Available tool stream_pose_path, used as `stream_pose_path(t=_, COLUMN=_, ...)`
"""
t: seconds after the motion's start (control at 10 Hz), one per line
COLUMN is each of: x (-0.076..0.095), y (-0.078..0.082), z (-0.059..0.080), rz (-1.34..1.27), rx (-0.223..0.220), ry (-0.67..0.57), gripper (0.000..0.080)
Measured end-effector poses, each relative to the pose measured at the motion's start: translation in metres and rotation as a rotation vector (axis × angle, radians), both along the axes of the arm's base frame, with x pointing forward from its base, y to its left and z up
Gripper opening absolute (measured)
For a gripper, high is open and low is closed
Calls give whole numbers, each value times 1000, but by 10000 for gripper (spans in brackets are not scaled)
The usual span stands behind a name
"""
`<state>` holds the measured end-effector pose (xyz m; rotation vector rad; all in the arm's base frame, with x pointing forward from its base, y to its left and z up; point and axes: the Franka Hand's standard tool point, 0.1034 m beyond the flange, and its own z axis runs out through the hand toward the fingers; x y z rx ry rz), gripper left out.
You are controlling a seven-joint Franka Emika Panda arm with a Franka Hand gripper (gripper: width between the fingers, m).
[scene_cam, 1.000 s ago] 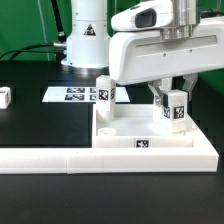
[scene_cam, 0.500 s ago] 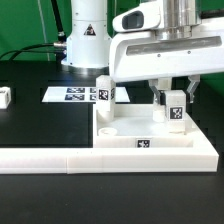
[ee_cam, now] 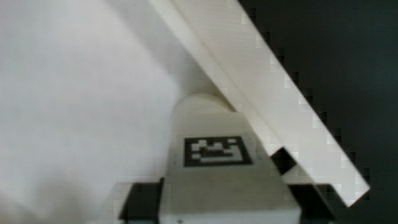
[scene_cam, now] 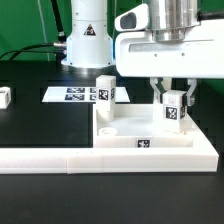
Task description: Assemble square table
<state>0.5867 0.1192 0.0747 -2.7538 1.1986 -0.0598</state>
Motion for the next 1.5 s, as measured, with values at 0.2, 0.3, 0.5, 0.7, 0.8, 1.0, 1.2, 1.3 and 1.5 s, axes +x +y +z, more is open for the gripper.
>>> stream_pose_path(t=0.2, x=-1, y=0, z=0, rz=-112, rx=14, ry=29, gripper=291)
stream_pose_path(t=0.3, x=-1, y=0, z=-1, rz=-133, rx=17, ry=32, gripper=291)
stream_pose_path(t=0.5, x=-1, y=1, z=-1, rz=-77, rx=12, ry=27, gripper=359)
stream_pose_path(t=0.7, x=-2, y=2, z=-1, rz=101, rx=-2, ry=9, gripper=554)
stream_pose_path(t=0.8, x=-2, y=2, z=-1, rz=200, rx=-11, ry=-2, gripper=619)
stream_pose_path(t=1.0, x=-1, y=0, z=-1, rz=449, rx=-36, ry=-23, gripper=643)
stream_pose_path(t=1.2, x=2, y=1, z=2, rz=671, rx=-60, ry=-16, gripper=648)
stream_pose_path(t=1.3, x=3, y=0, z=2, rz=740, rx=-69, ry=-22, gripper=648)
stream_pose_path(t=1.5, x=3, y=0, z=2, rz=859, rx=-87, ry=-28, gripper=648)
